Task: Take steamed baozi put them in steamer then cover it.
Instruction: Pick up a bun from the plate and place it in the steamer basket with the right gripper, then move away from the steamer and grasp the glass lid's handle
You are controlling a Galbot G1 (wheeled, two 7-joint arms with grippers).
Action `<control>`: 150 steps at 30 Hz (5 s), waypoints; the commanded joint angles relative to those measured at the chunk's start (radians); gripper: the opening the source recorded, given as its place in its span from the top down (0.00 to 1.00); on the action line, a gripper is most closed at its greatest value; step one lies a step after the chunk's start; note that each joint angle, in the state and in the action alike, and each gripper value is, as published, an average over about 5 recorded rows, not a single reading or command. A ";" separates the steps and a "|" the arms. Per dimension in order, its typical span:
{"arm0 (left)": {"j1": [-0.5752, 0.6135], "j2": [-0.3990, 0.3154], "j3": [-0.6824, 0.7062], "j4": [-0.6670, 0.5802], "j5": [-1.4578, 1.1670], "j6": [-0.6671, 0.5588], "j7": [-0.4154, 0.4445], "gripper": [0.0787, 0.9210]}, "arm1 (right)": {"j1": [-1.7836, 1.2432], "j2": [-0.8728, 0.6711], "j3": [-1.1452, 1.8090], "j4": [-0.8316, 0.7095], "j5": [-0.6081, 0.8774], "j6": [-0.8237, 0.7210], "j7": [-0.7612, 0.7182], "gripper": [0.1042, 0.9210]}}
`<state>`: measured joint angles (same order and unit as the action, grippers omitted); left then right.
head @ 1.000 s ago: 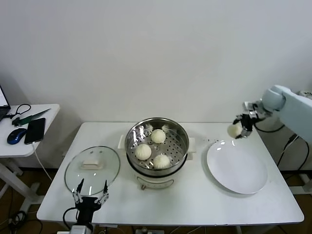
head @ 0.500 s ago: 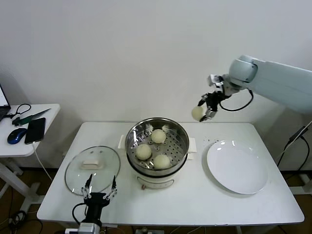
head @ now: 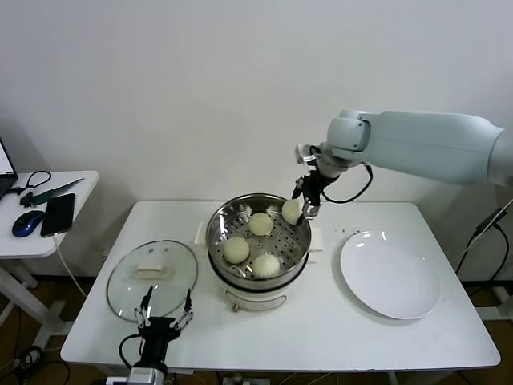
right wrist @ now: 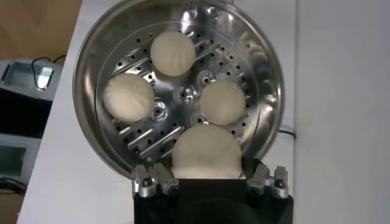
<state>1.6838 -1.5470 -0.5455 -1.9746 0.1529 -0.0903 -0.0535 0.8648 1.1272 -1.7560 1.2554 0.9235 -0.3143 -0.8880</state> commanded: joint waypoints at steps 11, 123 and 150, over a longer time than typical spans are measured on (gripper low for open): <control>-0.015 0.005 -0.012 0.024 -0.014 -0.003 0.001 0.12 | -0.112 0.125 -0.029 -0.044 -0.026 -0.021 0.031 0.22; -0.510 0.144 -0.120 0.543 1.483 0.088 0.006 0.12 | -2.303 -0.172 2.379 0.419 -0.499 0.385 0.664 0.12; -0.547 0.141 -0.117 0.604 1.432 0.077 -0.035 0.40 | -2.302 -0.143 2.360 0.385 -0.573 0.425 0.632 0.12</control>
<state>1.1525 -1.4066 -0.6638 -1.3949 1.5997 -0.0064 -0.0841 -1.4352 0.9788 0.6043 1.6449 0.3683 0.1051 -0.2519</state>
